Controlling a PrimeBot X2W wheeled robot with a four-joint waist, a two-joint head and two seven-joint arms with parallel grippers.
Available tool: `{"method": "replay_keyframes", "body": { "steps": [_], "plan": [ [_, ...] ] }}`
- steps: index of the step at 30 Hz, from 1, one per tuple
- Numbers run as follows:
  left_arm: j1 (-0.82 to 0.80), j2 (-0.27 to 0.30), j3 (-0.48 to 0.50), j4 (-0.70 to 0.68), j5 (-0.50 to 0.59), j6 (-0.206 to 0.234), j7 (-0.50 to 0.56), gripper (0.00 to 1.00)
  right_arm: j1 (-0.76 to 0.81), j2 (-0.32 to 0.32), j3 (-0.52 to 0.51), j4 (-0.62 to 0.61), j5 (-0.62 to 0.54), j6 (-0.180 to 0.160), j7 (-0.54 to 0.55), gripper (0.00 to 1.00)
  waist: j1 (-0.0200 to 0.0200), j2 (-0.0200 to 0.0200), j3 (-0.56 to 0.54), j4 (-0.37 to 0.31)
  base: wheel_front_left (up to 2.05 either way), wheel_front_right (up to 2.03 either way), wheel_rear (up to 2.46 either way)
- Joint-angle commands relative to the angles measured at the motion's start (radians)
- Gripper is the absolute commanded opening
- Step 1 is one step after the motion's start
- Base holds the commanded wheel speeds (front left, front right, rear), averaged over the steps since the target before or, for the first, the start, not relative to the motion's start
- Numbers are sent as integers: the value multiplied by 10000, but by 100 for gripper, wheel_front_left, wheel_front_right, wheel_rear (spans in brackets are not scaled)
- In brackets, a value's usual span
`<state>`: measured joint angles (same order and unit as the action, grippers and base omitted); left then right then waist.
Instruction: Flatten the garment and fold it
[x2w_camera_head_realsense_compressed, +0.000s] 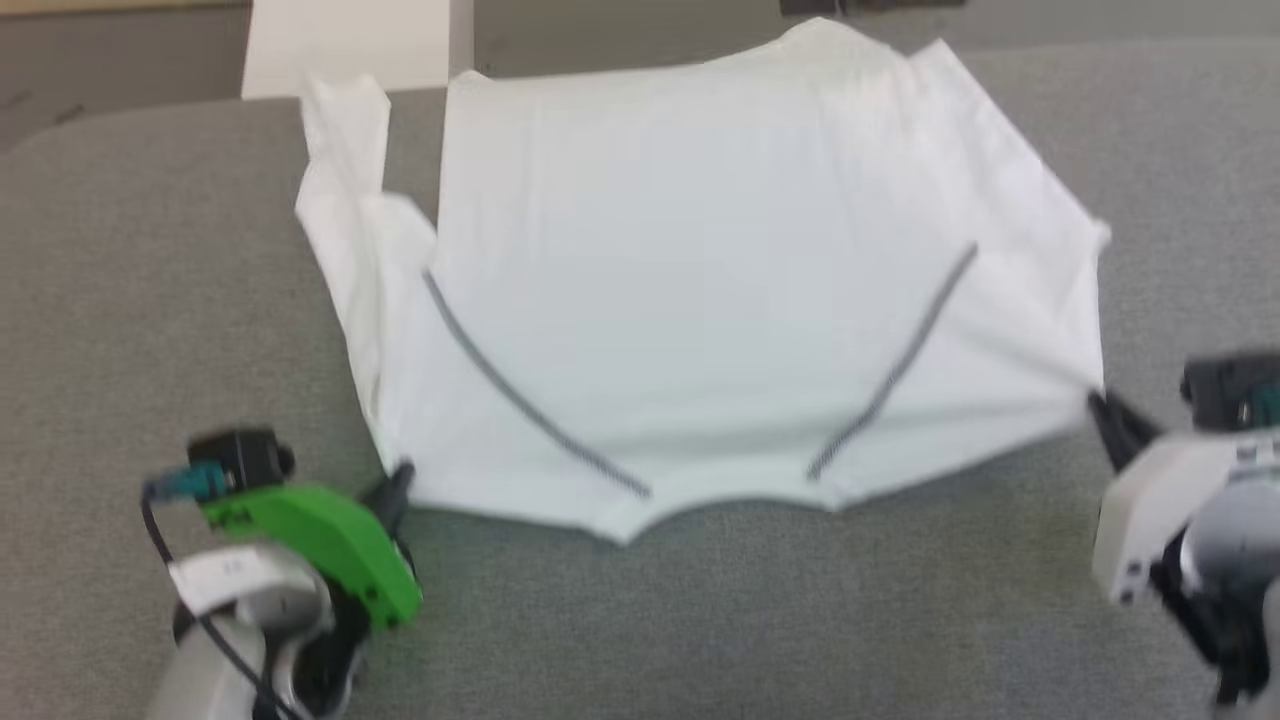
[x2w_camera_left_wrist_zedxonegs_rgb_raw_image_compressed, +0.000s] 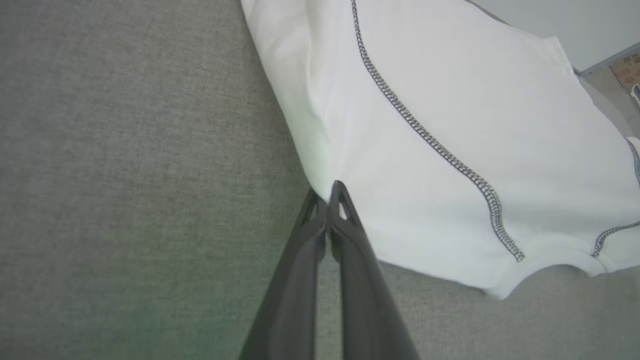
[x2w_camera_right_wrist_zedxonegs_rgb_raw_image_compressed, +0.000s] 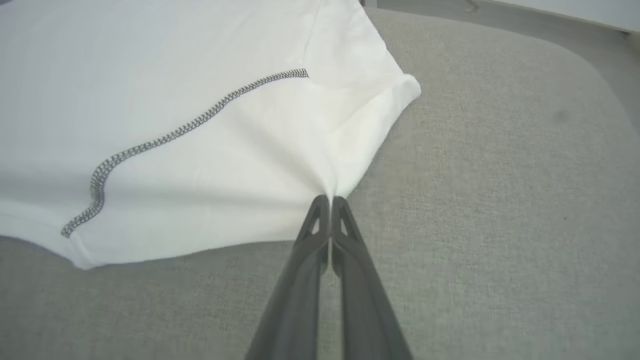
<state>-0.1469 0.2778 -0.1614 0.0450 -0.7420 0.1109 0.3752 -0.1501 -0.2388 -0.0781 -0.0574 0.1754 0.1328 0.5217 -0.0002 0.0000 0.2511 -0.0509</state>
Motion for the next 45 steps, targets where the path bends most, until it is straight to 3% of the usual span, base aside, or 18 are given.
{"method": "replay_keyframes", "body": {
  "steps": [1,11,17,27,28,29,30,32,33,45],
  "plan": [
    [407,-46,-2,-94,-175,122,84,0,326,188,-150,-197,-142,-21,81,0,2,0,-388,33,0,0,0],
    [2362,-213,92,-300,-632,568,307,0,2534,1711,-1457,-998,-601,-21,776,0,2,0,-823,51,0,0,0],
    [3198,-234,40,-359,-902,770,697,0,3413,1877,-1890,-943,-252,-21,1257,0,2,0,-1031,78,0,0,0],
    [3802,118,-266,-309,-733,1076,1332,0,3533,1884,-1950,759,164,-21,348,0,2,0,-1299,57,0,0,0],
    [3763,45,-181,-310,-738,1045,1098,3,3488,1884,-1951,889,197,-21,261,0,2,0,-1296,59,0,0,0],
    [3724,-32,-114,-283,-765,1018,923,45,3443,1884,-1961,950,215,-21,142,0,2,0,-1295,64,0,0,0],
    [3673,-105,-78,-227,-805,958,785,100,3391,1884,-1966,1005,228,-21,10,22,2,0,-1293,69,0,0,0],
    [3564,-179,-53,-143,-847,805,583,100,3325,1885,-1932,988,226,-21,-170,49,2,0,-1297,73,0,0,0],
    [3502,-216,-15,-128,-856,761,459,100,3277,1885,-1955,918,231,-21,-303,100,2,0,-1300,74,0,0,0],
    [1737,-21,705,-699,329,129,-2562,100,2495,1885,-1689,-298,-16,-21,-3102,100,2,0,-997,-35,0,0,0]
  ]
}}
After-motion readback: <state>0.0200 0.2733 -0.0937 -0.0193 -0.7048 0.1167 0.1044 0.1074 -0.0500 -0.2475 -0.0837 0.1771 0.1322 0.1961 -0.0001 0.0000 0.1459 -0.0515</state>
